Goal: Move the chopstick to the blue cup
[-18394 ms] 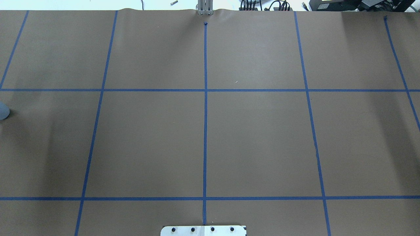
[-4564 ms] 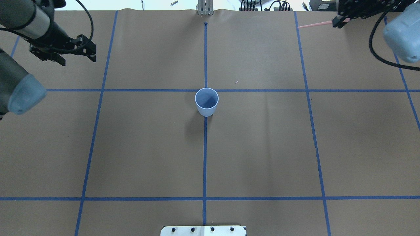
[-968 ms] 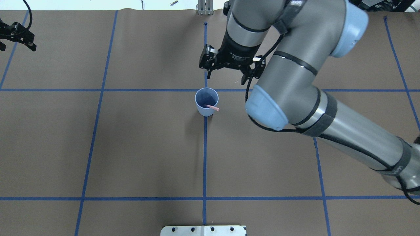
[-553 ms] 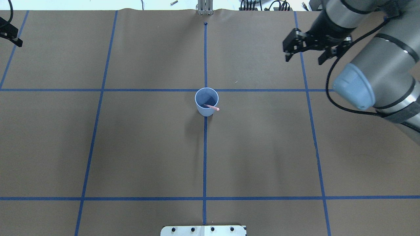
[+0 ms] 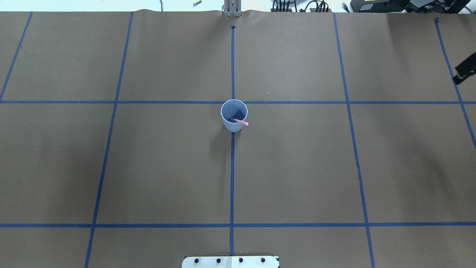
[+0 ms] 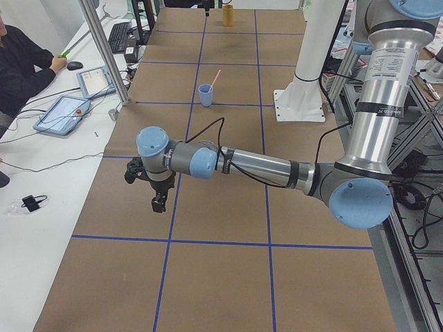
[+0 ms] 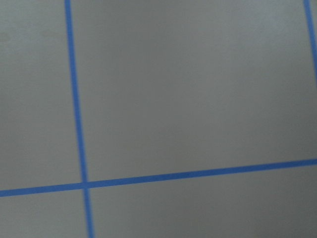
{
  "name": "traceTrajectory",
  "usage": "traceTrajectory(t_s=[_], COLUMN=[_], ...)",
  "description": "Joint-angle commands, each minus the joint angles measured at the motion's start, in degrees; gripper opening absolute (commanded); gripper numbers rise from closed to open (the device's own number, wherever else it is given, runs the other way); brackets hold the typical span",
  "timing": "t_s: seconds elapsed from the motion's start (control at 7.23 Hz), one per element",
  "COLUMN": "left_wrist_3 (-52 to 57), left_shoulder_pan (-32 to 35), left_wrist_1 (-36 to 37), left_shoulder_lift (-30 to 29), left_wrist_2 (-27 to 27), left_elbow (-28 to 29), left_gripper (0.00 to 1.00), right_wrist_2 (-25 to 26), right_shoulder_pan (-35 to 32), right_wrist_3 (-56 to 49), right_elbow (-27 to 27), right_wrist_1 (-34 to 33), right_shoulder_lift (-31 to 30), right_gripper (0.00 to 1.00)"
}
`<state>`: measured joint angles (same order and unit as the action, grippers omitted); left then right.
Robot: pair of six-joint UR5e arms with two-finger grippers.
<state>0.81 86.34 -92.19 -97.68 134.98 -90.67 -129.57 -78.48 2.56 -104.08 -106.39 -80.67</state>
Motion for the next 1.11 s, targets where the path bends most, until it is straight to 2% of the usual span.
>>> traceTrajectory(t_s=[0.0, 0.14, 0.41, 0.55, 0.97], left_wrist_3=[4.9, 4.91, 4.91, 4.82, 3.94], left_shoulder_pan=[5.13, 5.59, 5.5, 5.5, 5.42], left_wrist_1=[-0.18, -0.19, -0.18, -0.1, 0.69], left_shoulder_lift=[4.5, 5.73, 6.71, 6.36, 5.84], left_wrist_2=[0.02, 0.02, 0.02, -0.07, -0.07], left_elbow=[0.05, -0.47, -0.03, 0.14, -0.21], left_gripper=[0.99, 0.99, 0.99, 0.99, 0.99], right_wrist_2=[0.02, -0.15, -1.64, -1.91, -2.09], right_shoulder_pan=[-7.89, -10.26, -13.44, -13.62, -13.8], right_wrist_3=[-12.46, -13.01, -12.49, -12.75, -12.49], right_elbow=[7.45, 10.44, 10.13, 7.95, 8.97], right_wrist_1=[0.66, 0.66, 0.84, 2.58, 10.57], right_shoulder_lift=[-4.84, -5.37, -5.56, -5.12, -11.68], right_gripper=[1.0, 1.0, 1.0, 1.0, 1.0])
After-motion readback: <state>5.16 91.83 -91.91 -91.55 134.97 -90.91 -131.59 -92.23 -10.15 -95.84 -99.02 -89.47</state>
